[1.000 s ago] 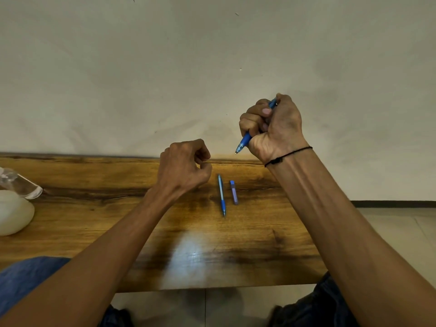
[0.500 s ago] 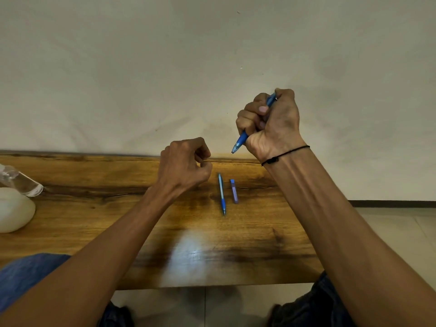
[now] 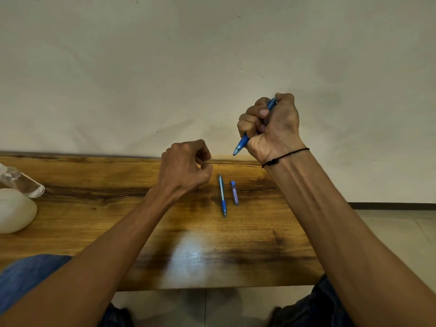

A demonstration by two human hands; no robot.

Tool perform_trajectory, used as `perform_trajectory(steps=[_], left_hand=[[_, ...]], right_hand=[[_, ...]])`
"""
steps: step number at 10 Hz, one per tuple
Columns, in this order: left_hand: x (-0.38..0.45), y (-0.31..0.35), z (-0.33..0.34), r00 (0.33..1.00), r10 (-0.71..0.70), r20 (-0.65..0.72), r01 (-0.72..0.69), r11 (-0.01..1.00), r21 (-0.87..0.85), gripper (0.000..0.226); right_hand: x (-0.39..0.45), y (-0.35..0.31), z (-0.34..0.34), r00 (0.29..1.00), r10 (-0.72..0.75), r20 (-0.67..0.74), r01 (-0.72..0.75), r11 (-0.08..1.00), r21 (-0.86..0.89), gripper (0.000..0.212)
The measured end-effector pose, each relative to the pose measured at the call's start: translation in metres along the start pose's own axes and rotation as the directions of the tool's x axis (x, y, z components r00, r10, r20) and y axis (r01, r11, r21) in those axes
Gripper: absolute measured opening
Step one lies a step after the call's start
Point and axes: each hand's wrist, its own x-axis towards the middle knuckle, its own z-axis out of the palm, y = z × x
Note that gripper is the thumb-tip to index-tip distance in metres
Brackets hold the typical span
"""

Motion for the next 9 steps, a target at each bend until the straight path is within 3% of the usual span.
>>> perform_trajectory(steps=[9], left_hand=[[0.0002,0.0031,-0.0006,1.0,0.011,-0.006,-0.011,1.0,0.011,0.019]], right_hand=[[0.0008,-0.0024,-0.0015,1.0,0.019,-0.009,-0.019,0.999,0.033,0.054]])
